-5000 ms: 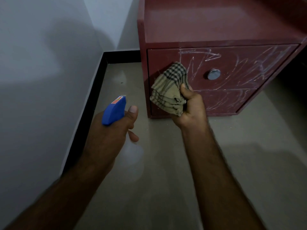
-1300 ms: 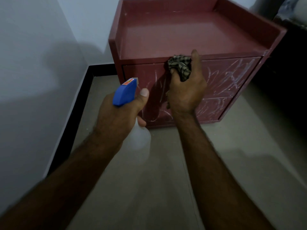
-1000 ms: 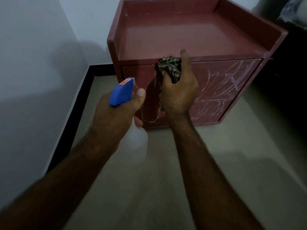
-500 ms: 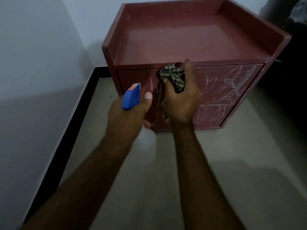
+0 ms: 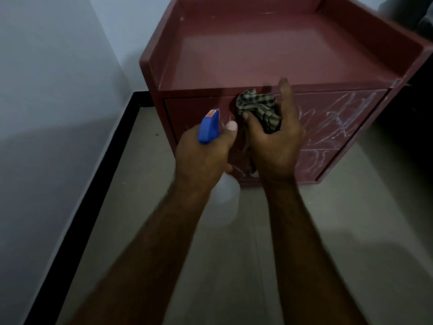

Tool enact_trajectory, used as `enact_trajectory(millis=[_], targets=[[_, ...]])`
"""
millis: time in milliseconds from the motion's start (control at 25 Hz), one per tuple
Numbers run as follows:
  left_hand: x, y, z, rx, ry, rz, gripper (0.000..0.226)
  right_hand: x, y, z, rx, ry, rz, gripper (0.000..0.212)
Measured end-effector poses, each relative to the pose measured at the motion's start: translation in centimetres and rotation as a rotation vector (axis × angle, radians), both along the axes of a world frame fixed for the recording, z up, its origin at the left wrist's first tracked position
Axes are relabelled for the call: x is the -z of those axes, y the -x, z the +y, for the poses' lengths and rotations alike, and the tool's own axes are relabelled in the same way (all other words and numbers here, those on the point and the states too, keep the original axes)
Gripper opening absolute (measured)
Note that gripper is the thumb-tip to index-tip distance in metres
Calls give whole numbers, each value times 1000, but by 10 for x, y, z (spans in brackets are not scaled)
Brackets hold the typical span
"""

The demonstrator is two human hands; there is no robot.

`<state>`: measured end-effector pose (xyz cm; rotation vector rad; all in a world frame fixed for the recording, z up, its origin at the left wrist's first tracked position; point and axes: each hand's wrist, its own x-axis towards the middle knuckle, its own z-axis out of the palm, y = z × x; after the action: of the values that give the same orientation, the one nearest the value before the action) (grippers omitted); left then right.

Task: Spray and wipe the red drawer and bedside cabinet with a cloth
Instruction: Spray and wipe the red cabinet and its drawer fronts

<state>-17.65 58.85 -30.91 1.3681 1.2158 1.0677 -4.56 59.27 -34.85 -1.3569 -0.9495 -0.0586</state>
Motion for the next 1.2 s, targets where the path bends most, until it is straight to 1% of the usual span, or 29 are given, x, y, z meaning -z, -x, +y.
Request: enact_trajectory(millis=[80, 120, 200, 280, 360, 480, 600, 720, 840, 960, 1040, 1160, 1200], targets=[[1, 1, 4, 6, -49, 44, 22, 5, -2, -2, 47, -61, 58, 77], [2, 3, 5, 18, -54, 58, 22, 6, -8, -4, 110, -86, 96, 75], [-1, 8, 4, 63, -43, 58, 28, 6, -25, -11, 306, -143, 181, 74], [-7, 10, 8, 86, -57, 32, 21, 3, -34, -14, 417, -183, 229, 73], [-13, 9, 15, 68, -103, 23, 21, -1, -24, -11, 403, -167, 222, 73], [-12, 4, 27, 76, -149, 35, 30, 7, -3, -8, 298, -102, 182, 73], [2, 5, 36, 136, -83, 34, 28, 13, -2, -8, 234, -65, 128, 73], [14, 9, 36, 132, -74, 41, 42, 2, -4, -12, 287, -70, 156, 74], [19, 12, 28, 136, -45, 9, 43, -6, -3, -9, 305, -113, 251, 76], [14, 12, 18, 137, 5, -33, 31, -4, 1, -6, 277, -140, 347, 76], [8, 10, 9, 111, 4, -50, 24, -6, -3, -9, 266, -145, 402, 77], [1, 10, -2, 102, -5, -47, 23, -13, -19, -16, 283, -238, 627, 76], [1, 11, -5, 97, -11, -47, 22, -15, -26, -20, 318, -277, 665, 73]])
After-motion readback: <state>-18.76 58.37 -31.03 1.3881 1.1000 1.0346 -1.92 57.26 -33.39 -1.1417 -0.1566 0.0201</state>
